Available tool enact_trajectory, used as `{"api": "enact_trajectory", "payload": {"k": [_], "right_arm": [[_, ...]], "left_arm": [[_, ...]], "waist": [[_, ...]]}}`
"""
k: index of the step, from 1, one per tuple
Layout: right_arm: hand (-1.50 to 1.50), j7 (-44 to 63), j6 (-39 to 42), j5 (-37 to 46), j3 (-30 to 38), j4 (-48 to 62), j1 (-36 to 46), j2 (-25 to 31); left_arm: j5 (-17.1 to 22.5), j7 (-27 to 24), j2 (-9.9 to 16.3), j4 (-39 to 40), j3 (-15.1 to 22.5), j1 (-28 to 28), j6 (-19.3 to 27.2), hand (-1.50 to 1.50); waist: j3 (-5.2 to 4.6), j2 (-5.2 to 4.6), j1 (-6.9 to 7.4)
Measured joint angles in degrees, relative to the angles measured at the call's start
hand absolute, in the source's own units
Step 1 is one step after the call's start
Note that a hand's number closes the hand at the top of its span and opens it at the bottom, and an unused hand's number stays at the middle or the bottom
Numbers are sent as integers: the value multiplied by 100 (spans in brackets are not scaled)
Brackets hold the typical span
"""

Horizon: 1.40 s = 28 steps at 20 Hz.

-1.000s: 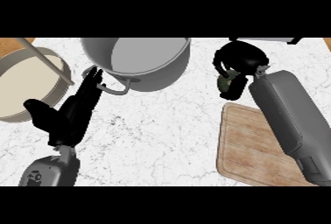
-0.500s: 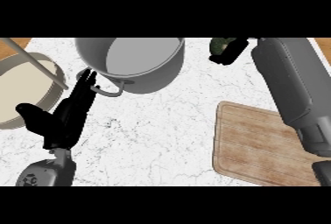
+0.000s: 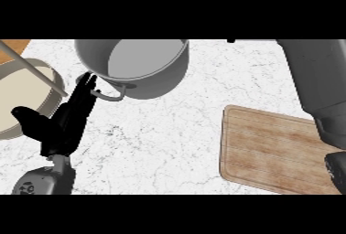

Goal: Pick the squash from the cutting board and place it in the pot

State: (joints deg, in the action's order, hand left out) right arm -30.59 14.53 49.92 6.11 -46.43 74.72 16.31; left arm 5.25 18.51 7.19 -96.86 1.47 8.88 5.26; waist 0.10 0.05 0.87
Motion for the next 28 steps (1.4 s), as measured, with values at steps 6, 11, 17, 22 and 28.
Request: {"api": "enact_trajectory", "payload": {"k": [6, 11, 17, 22, 28], "right_arm": [[150, 405, 357, -328, 86, -223, 381, -392], [150, 1117, 466, -352, 50, -154, 772, -803], [150, 1585, 64, -128, 0, 611, 1315, -1199], [150, 1508, -440, 99, -96, 1359, 1494, -1478], [-150, 1568, -498, 59, -114, 2261, 1670, -1582]], "left_arm": [[-104, -119, -104, -105, 76, -149, 52, 0], [-52, -167, -78, -47, 4, -133, -27, 0], [-146, -199, -165, -58, 94, -79, 14, 0], [-195, -148, -204, -61, 128, -14, 46, 0], [-173, -74, -204, -104, 189, -1, -30, 0]], "waist": [[5, 17, -23], [2, 13, -13], [0, -21, 70], [-4, -51, 125], [-14, -88, 251]]}}
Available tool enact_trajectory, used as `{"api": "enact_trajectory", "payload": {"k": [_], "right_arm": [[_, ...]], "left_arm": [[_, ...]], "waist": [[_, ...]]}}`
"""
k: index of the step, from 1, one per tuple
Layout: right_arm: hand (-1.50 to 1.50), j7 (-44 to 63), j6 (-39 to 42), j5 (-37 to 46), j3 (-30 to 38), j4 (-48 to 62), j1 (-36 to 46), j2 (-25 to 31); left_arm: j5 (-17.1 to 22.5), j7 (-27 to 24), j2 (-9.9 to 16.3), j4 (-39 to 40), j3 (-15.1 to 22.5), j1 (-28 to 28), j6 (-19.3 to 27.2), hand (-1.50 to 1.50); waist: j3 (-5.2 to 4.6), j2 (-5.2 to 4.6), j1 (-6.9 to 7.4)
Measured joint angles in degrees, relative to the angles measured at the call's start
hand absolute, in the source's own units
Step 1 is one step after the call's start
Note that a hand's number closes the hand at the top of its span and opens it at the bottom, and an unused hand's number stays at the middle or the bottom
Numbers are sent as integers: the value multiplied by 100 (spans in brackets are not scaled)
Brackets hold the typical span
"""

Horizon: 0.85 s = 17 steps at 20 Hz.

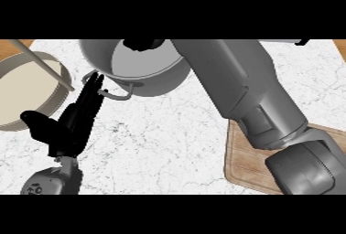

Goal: Pick the squash from the cutting board and place it in the pot

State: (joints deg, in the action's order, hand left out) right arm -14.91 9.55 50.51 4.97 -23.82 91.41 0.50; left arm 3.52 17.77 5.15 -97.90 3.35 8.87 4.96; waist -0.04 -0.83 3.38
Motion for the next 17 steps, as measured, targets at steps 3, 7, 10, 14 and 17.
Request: {"api": "enact_trajectory", "payload": {"k": [3, 7, 10, 14, 17], "right_arm": [[-150, 166, 152, -226, 80, 415, 13, -26], [-150, 190, 265, -634, 234, 835, 0, -40], [-150, 104, 185, -1040, 508, 965, -24, -45], [-150, -97, -206, -1588, 1022, 881, -29, -48], [-150, -171, -463, -1920, 1367, 836, 20, 62]], "left_arm": [[6, -1, -13, 55, -1, 77, -14, 0], [-50, -11, -77, 102, 70, 179, 8, 0], [-71, 58, -85, 95, 93, 223, 18, 0], [-77, 12, -76, 90, 74, 191, 14, 0], [-62, -32, -69, 61, 55, 123, 1, 0]], "waist": [[1, -14, 38], [2, -29, 104], [2, -37, 127], [7, -44, 113], [7, -44, 101]]}}
